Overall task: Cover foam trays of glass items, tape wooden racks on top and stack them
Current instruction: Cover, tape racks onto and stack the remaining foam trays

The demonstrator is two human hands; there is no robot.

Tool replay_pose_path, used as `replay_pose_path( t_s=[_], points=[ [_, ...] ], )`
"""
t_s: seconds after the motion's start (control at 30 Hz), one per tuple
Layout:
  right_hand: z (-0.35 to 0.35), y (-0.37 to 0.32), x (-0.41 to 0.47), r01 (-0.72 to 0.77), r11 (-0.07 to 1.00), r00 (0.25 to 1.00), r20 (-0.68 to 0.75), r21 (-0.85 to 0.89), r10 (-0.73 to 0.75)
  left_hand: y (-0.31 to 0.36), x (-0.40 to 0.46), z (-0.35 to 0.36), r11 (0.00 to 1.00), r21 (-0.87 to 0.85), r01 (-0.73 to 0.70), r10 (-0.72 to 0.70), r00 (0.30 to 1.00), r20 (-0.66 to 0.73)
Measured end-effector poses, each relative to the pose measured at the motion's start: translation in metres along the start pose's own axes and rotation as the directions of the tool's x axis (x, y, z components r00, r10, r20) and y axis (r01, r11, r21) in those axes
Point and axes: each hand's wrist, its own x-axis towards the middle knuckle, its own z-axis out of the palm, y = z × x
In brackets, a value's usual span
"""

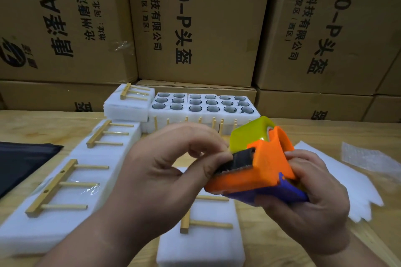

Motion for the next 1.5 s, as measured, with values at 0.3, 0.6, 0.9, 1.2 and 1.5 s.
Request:
replay_pose_path(
  t_s=[0.3, 0.6, 0.9, 1.2, 1.5],
  points=[
    [0.019, -0.003, 0.019, -0.152, 0.987, 0.974, 0.179, 0.045, 0.142, -0.012, 0.008, 0.005, 0.95, 0.05, 0.309, -0.301, 0.945, -0.13],
    [0.029, -0.002, 0.022, -0.184, 0.979, 0.97, 0.177, 0.082, 0.168, -0.015, 0.014, 0.007, 0.942, 0.157, 0.298, -0.269, 0.946, -0.183],
    [0.014, 0.004, 0.035, -0.246, 0.966, 0.925, 0.318, 0.085, 0.207, -0.023, 0.019, 0.0, 0.911, -0.015, 0.413, -0.402, 0.877, -0.263],
    [-0.031, 0.045, 0.037, -0.575, 0.815, 0.703, 0.555, 0.074, 0.445, -0.04, 0.013, -0.041, 0.749, -0.125, 0.651, -0.651, 0.688, -0.319],
    [-0.044, 0.066, 0.073, -0.697, 0.699, 0.364, 0.761, -0.159, 0.536, -0.079, -0.025, -0.059, 0.454, -0.347, 0.821, -0.888, 0.386, -0.248]
  ],
)
